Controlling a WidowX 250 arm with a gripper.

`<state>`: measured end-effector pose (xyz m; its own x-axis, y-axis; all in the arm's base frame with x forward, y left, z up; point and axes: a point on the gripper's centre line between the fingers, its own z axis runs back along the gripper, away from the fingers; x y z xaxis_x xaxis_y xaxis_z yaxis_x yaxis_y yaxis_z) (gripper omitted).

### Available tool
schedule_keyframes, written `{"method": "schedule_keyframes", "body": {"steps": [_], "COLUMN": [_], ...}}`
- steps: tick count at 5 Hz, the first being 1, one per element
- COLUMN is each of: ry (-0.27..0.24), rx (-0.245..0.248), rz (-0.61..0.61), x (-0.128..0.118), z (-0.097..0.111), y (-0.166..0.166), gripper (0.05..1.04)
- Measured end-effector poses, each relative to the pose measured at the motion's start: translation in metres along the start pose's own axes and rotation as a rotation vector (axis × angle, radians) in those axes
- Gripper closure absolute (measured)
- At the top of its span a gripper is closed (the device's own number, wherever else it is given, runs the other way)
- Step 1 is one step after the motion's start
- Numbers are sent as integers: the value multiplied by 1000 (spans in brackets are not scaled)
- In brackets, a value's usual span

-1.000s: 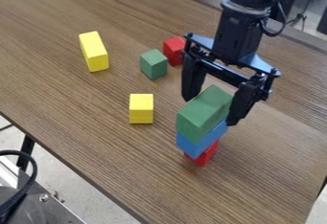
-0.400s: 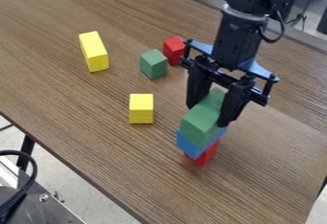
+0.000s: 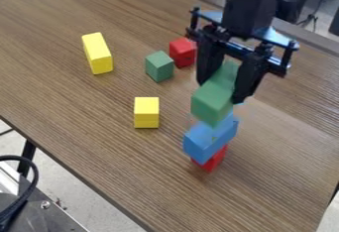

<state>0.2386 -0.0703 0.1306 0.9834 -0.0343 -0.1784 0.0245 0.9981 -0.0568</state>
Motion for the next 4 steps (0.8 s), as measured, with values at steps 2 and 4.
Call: {"method": "schedule_keyframes", "body": {"steps": [2,4], "ry": [34,-41], "rx": [22,-84], "rz": [-62,142], "x": [-5,2], "z": [-4,20], "y": [-23,13], "gripper": [522,522]}}
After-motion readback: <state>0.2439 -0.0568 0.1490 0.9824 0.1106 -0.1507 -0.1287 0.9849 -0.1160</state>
